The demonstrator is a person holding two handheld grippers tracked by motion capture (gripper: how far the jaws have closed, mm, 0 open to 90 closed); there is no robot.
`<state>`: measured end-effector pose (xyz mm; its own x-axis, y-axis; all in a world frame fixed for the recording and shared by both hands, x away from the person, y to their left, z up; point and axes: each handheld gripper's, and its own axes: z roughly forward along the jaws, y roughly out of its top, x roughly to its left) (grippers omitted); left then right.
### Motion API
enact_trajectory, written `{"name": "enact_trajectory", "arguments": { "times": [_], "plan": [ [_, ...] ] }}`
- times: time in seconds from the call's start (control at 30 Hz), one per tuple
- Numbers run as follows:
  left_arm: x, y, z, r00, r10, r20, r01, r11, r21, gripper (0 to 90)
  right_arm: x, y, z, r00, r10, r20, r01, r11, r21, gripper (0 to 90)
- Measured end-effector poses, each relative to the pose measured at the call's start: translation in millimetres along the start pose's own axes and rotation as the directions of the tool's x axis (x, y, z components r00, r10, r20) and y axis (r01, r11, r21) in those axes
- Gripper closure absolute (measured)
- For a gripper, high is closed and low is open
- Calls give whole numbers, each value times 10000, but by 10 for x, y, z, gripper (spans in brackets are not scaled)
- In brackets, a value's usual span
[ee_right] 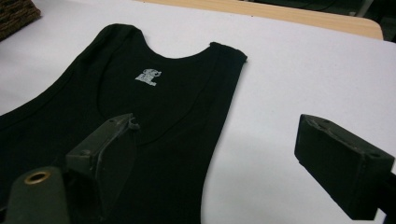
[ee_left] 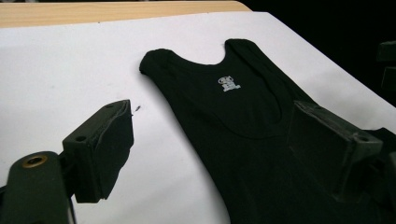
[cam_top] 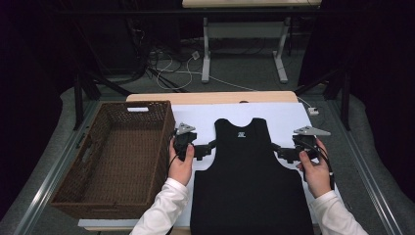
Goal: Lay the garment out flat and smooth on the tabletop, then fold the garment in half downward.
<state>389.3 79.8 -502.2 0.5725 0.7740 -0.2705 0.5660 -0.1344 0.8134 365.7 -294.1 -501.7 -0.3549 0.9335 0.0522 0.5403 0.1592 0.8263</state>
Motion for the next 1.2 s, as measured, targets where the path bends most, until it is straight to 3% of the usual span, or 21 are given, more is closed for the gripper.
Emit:
{"name": "enact_trajectory", "arguments": {
  "times": [0.3,0.6,0.73,0.77,0.9,0.93,1.03,1.2],
  "plan": [
    [-11,-9,23,9999,134,57,-135,9997,185,151,-13,-8,15,9999,129,-24,-129,9999,17,122],
    [-31,-13,33,9994,-42,332,29,9993,375,152,-24,-13,25,9998,166,-93,-164,9998,130,122],
    [-47,-21,38,9999,80,113,-86,9984,560,152,-24,-17,30,9998,186,-114,-185,9998,122,121],
    [-54,-29,51,9999,-57,123,51,9986,528,152,-21,-16,29,9997,213,-124,-211,9997,137,121],
    [-39,-55,83,9998,-166,126,154,9958,906,147,1,-32,30,9987,360,-373,-344,9985,429,118],
    [-40,-70,112,9994,-322,122,312,9965,773,129,5,-40,33,9983,381,-433,-359,9981,508,115],
    [-51,-94,140,9992,-145,371,100,9928,1190,86,27,-82,58,9986,289,-433,-260,9975,659,121],
    [-65,-144,191,9981,-109,613,32,9922,1245,176,73,-127,106,9988,267,-414,-233,9966,796,147]
  ]
}}
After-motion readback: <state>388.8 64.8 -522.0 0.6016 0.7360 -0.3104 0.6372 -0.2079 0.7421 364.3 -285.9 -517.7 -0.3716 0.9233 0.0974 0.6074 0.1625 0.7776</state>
